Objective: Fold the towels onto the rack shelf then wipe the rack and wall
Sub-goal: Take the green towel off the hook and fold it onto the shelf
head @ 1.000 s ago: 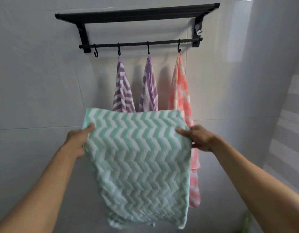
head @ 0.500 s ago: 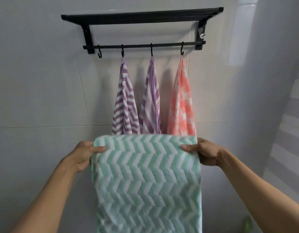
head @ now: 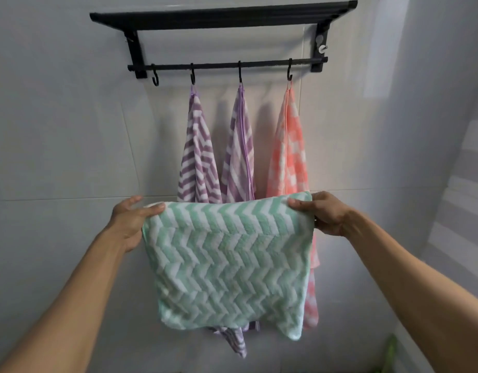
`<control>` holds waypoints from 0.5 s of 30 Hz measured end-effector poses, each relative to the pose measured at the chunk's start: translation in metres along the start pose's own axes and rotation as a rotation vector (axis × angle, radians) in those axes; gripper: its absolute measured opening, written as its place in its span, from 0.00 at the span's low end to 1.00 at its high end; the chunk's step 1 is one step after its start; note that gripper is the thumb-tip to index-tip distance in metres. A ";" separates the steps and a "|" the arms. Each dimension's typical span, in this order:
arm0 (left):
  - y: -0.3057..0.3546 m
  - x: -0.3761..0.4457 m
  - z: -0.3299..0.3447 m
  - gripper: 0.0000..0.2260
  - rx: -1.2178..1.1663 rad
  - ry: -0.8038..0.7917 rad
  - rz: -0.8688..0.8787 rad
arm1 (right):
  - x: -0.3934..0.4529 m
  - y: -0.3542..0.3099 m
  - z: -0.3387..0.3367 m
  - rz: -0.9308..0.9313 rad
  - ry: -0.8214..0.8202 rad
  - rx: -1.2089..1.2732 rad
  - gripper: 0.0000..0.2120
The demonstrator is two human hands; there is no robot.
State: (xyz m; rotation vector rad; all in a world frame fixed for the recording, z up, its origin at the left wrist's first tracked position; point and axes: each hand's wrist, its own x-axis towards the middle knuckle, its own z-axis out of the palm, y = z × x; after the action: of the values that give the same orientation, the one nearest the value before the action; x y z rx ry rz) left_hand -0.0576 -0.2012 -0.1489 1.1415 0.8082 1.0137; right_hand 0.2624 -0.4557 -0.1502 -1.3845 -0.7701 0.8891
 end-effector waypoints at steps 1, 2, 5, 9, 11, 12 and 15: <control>0.004 0.000 0.002 0.37 -0.001 0.024 0.019 | 0.003 -0.004 0.000 -0.020 0.034 0.013 0.29; 0.009 -0.001 0.004 0.35 -0.010 0.044 0.036 | 0.004 -0.008 0.000 -0.027 0.050 0.018 0.29; 0.022 -0.003 0.005 0.38 0.056 0.018 0.058 | 0.004 -0.019 0.006 -0.006 0.027 -0.092 0.26; 0.029 -0.004 0.004 0.32 0.134 0.047 0.049 | 0.006 -0.034 0.012 -0.057 0.182 -0.148 0.27; 0.032 -0.001 0.004 0.29 0.125 0.117 0.066 | 0.007 -0.039 0.015 -0.071 0.237 -0.170 0.29; 0.034 0.001 0.004 0.29 0.129 0.131 0.062 | 0.008 -0.040 0.016 -0.071 0.250 -0.169 0.31; 0.035 0.008 0.002 0.27 0.156 0.115 0.029 | 0.006 -0.042 0.019 -0.068 0.253 -0.114 0.35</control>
State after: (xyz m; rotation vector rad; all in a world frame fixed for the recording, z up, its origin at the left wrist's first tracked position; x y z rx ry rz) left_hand -0.0608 -0.1911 -0.1142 1.2386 0.9783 1.0628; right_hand 0.2513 -0.4406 -0.1073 -1.5272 -0.6771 0.6105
